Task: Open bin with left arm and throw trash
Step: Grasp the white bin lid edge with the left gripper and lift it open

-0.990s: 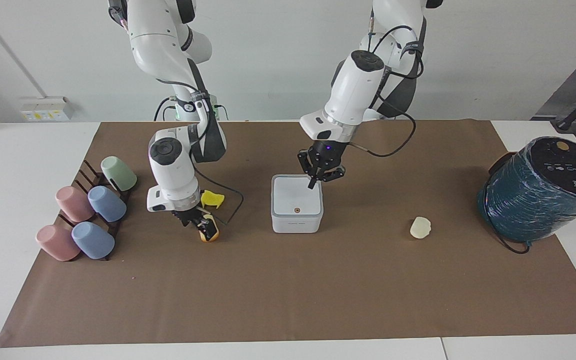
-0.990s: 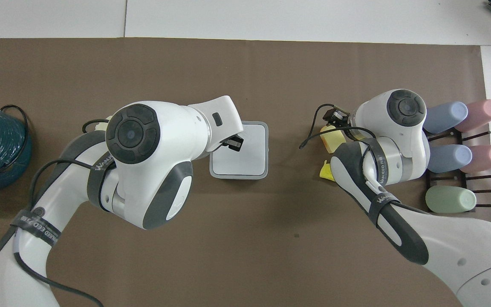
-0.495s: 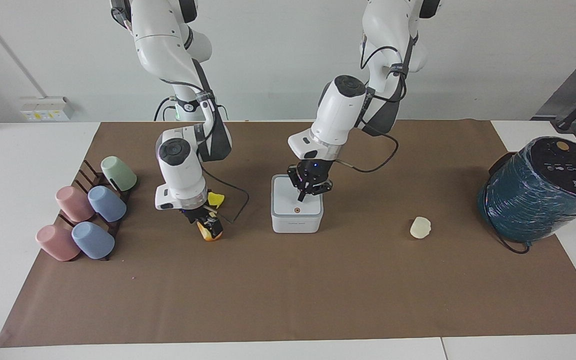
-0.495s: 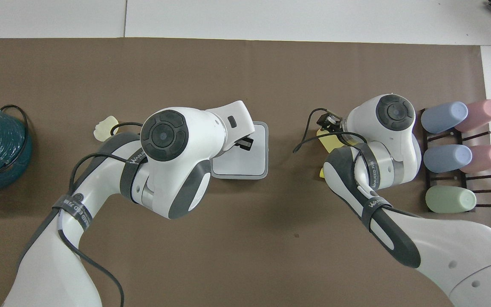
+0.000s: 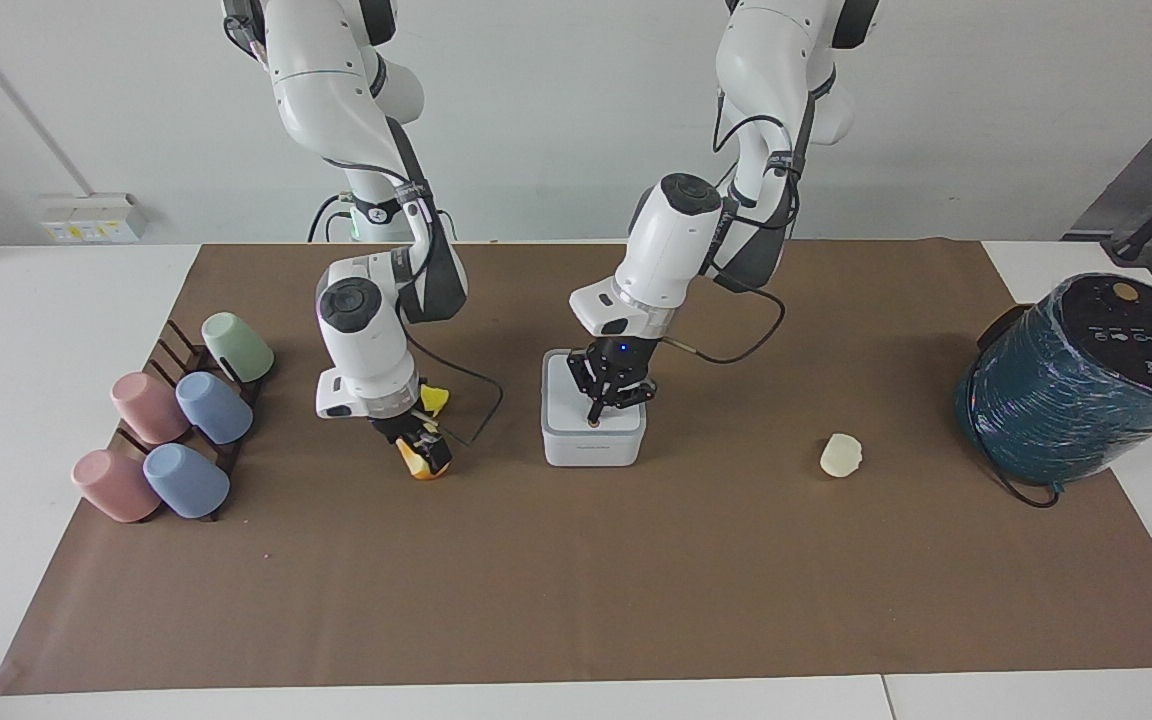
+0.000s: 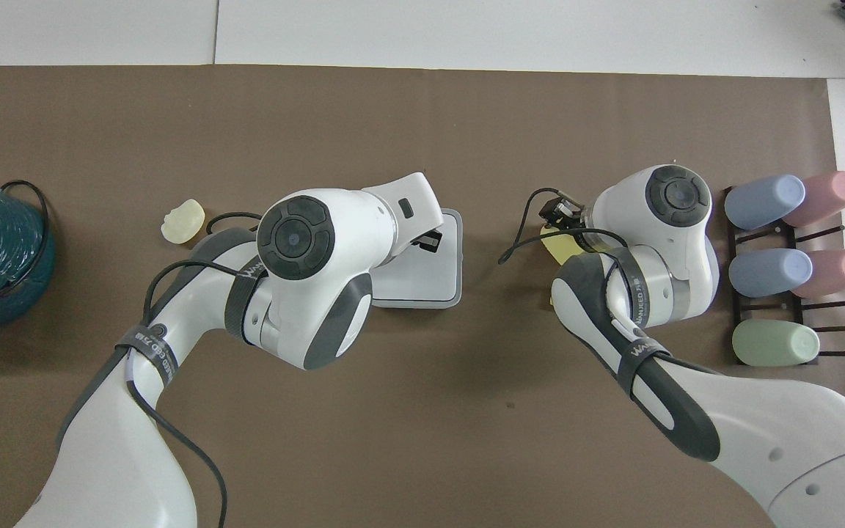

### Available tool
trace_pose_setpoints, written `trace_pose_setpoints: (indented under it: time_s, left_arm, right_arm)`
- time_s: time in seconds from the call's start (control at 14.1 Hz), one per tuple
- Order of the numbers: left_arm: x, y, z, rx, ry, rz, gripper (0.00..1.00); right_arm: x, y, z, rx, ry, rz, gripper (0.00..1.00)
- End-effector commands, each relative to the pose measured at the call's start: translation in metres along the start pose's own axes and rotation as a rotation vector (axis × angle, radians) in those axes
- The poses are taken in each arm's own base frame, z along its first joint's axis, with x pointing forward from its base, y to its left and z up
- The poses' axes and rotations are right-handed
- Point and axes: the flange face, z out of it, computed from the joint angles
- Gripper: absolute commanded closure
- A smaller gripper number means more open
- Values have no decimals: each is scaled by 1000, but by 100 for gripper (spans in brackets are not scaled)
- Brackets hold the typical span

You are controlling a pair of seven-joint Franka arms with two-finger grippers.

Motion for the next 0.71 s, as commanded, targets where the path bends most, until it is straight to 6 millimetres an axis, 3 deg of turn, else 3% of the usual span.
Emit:
trace_pose_setpoints:
  time_s: [0.0,0.07,0.14,0.28,0.42,0.64]
  left_arm:
    - [3,6,-4,-7,-51,-10,100]
    - [5,6,-18,-6,-73,-11,100]
    - [4,5,-31,-4,-98,-13,100]
    - [-2,-1,-56,-2,-147,-20,100]
    - [-9,-2,-80,0,-206,-21,100]
    - [-30,0,-104,9,-346,-19,100]
  right_arm:
    - [-6,0,1,14,-6,18,0]
    - [-6,-1,1,15,-5,13,5]
    - [-7,-3,0,19,-4,7,20]
    - [-10,-8,-2,24,-6,-1,54]
    - [-8,-11,-7,27,-5,-3,97]
    - [-1,-16,-22,26,-24,14,100]
